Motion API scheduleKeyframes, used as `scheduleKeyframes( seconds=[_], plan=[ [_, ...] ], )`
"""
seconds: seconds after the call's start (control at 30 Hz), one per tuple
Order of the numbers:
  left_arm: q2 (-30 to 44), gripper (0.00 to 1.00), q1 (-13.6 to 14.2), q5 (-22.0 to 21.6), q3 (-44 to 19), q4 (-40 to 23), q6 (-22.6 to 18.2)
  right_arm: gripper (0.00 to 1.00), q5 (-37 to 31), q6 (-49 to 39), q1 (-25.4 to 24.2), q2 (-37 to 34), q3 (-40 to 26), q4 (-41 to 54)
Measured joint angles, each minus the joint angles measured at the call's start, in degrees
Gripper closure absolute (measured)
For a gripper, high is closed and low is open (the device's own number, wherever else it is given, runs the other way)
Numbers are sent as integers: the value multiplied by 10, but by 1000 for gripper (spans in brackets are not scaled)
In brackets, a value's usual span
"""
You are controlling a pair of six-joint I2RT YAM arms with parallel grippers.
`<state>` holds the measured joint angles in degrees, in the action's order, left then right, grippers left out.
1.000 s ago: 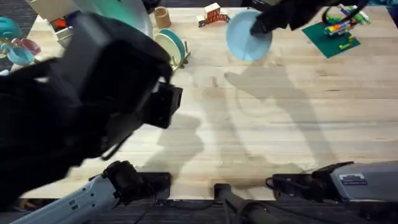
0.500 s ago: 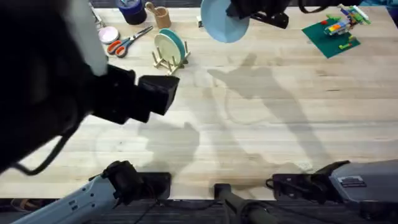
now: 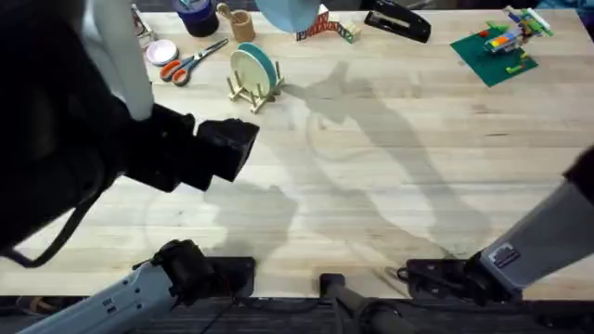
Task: Pick up the plates from the table one by one and place each into a slot on the dish rack.
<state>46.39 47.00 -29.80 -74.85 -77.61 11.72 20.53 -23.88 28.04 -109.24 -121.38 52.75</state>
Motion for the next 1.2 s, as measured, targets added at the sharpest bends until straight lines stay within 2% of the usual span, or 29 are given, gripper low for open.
scheduleKeyframes(
  seconds=[0.17, 0.63, 1.2],
  plan=[
    [0, 7, 0, 0, 0, 0, -9, 973, -11, -5, 12, -39, -32, -24],
    [0, 7, 0, 0, 0, 0, -11, 973, -64, 3, 32, -113, -34, -133],
    [0, 7, 0, 0, 0, 0, -13, 973, -83, 49, 32, -156, -34, -140]
  ],
)
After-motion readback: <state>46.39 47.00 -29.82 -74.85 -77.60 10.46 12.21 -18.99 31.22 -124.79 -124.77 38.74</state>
